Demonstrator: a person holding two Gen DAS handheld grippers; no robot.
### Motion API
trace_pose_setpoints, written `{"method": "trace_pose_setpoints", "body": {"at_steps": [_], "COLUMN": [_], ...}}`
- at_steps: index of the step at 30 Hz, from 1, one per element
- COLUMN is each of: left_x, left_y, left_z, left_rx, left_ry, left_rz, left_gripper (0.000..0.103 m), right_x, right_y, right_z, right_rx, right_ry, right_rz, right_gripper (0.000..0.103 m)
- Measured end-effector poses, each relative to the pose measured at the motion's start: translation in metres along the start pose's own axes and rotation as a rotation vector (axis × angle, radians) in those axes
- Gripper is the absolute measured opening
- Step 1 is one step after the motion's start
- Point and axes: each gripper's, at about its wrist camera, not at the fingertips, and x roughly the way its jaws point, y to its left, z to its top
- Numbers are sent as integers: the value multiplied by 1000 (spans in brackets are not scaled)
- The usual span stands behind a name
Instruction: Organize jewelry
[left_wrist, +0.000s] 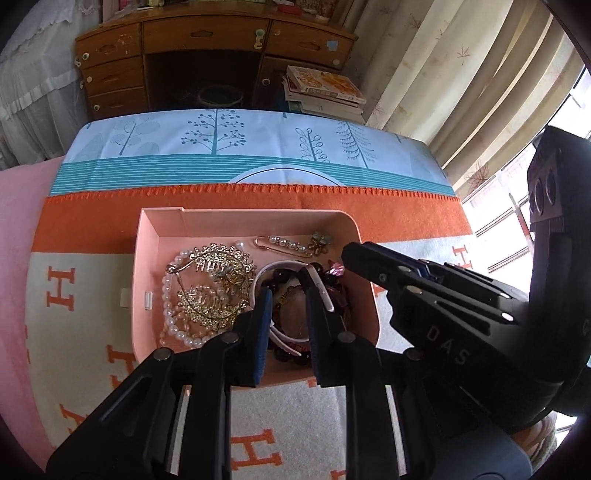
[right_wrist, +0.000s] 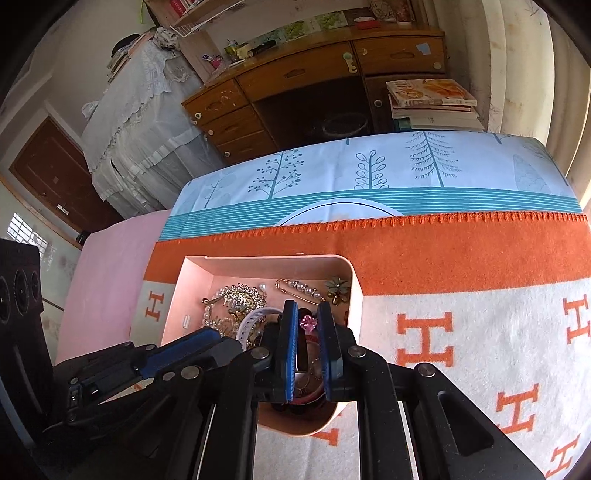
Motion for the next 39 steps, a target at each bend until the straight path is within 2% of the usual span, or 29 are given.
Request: {"method": "trace_pose_setpoints", "body": {"at_steps": [2, 4, 6, 8, 12, 17, 21, 24, 27, 29, 31, 34, 39], "left_x": [-7, -15, -25, -39, -68, -114, -145, -165, -182, -190, -194, -196, -197], "left_y": [1, 1, 2, 2, 1, -3, -8, -11, -14, -18, -22, -29, -38], "left_z": [-4, -8, -14, -20, -34, -68, -104, -132, -162, -182, -199, -222, -246], "left_rx": [17, 21, 22, 26, 33, 61, 64, 53, 38, 27, 13, -14, -44], "left_ry": [-17, -25, -43, -80, -111, -197, -247, -283, -315, -330, -333, -329, -335], "left_rz": [19, 9, 9, 20, 32, 65, 92, 151, 166, 167, 197, 240, 268], "left_gripper": [17, 24, 59, 67, 67, 68, 68, 68, 68, 70, 76, 79, 80], "right_x": [1, -2, -8, -17, -46, -87, -122, -147, -172, -188, -204, -228, -253], "right_y": [0, 1, 1, 2, 8, 17, 25, 30, 34, 38, 43, 49, 56], "right_z": [-1, -2, -5, -8, -21, -54, -92, -125, -161, -186, -210, -244, -282], "right_rx": [0, 7, 15, 20, -9, -53, -78, -98, -104, -114, -128, -138, -152], "right_ry": [2, 0, -8, -24, -60, -113, -160, -192, -214, -234, -264, -326, -364], "right_rz": [2, 3, 1, -1, -36, -97, -137, -157, -164, -158, -161, -173, -184], "right_gripper": [12, 17, 22, 26, 27, 27, 37, 37, 38, 43, 60, 75, 77]}}
